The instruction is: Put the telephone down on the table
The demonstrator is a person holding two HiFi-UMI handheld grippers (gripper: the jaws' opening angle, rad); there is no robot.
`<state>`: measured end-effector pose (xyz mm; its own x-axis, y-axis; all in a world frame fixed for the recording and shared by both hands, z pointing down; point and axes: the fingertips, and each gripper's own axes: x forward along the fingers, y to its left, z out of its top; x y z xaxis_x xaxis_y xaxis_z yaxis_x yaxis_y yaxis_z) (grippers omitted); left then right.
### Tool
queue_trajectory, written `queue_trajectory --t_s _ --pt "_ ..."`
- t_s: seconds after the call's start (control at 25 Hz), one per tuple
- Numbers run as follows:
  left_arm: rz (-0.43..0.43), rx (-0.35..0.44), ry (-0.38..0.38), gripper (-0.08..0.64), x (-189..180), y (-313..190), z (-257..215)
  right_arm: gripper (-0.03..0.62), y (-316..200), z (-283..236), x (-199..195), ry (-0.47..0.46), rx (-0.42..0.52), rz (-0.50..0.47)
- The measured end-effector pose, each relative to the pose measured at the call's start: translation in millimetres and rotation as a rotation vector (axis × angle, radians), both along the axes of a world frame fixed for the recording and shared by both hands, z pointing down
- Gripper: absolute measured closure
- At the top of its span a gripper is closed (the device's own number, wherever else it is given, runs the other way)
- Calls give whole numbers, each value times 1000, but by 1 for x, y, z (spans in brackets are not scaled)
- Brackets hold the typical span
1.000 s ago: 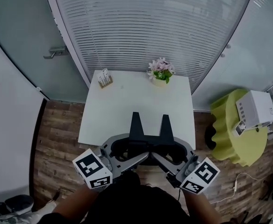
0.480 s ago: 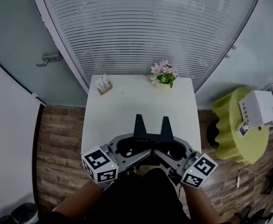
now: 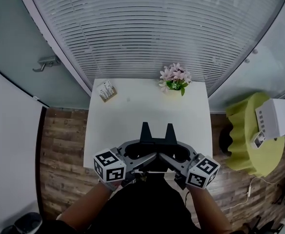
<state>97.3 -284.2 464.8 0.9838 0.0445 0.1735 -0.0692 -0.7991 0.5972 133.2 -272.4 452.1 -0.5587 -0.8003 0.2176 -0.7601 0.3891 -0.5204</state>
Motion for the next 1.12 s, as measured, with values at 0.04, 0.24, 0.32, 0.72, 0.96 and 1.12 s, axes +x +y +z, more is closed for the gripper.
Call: queue_trajectory --t_s 0.04,0.24,0.32,0.72,0.96,1.12 --pt "0 -11 -8 325 4 -5 7 343 -5 8 4 -7 -17 -2" --pt "7 -82 -45 324 19 -26 43 342 -27 44 20 -37 -97 -8" --pt "-4 -117 -56 324 24 -32 56 343 -34 57 25 -53 -126 -15" --pt "-30 -232 -96 324 45 -68 111 342 -71 112 47 -105 -238 -13" --pt "-44 -285 -115 324 54 -85 141 342 -89 143 56 -140 -289 -9" --pt "-48 -313 -132 324 57 -93 161 342 -97 163 59 -152 -319 -14"
